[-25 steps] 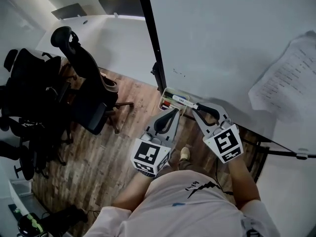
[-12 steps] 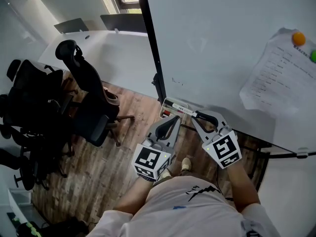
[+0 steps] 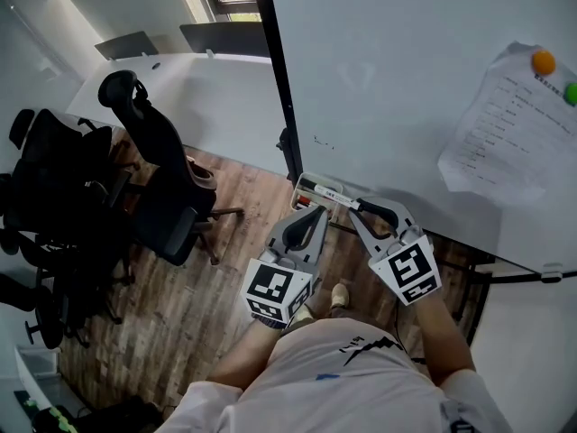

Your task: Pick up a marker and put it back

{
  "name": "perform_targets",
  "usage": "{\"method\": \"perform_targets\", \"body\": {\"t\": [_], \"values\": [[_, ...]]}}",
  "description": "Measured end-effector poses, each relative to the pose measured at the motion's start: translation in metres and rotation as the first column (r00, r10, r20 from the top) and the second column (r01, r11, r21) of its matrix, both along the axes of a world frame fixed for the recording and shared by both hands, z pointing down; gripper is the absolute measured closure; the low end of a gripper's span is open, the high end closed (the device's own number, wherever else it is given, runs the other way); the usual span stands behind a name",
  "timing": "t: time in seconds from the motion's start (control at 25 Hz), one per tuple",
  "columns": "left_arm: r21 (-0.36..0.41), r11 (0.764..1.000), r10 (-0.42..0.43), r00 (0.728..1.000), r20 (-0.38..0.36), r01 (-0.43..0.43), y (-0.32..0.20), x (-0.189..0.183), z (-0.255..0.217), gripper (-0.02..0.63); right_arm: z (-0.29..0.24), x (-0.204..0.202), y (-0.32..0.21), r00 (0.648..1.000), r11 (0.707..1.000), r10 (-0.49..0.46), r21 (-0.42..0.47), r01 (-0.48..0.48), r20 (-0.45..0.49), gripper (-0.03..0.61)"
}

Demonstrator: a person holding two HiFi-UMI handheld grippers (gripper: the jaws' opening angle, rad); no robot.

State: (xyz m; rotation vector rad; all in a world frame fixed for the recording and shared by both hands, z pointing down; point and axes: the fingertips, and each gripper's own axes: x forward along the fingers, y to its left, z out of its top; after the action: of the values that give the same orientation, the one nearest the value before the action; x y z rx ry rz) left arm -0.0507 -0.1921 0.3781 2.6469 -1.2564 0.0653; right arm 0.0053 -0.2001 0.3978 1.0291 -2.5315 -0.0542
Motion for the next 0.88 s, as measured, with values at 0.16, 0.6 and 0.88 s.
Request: {"method": "perform_targets", "body": {"t": [0.16, 0.6, 0.88], "values": [[-0.003, 1.000, -0.008, 1.000, 0.002, 0.008, -0.001, -0.002, 0.001, 0.601, 0.001, 0.000, -0.001, 1.000, 1.000, 0.003, -0.002, -0.003, -0.004, 0.500], [-0.023, 0.999, -0.038, 0.999, 0.001, 0.038, -0.005, -0.008, 0.015, 0.601, 0.018, 0.003, -0.004, 0.999, 1.000, 0.013, -0.020, -0.014, -0.033, 0.500], [-0.039, 0.997, -0.066, 0.998, 0.010, 0.066, -0.013, -0.012, 0.031, 0.601, 0.048, 0.005, -0.017, 0.998, 0.998, 0.019, -0.064, -0.023, -0.062, 0.500]]}}
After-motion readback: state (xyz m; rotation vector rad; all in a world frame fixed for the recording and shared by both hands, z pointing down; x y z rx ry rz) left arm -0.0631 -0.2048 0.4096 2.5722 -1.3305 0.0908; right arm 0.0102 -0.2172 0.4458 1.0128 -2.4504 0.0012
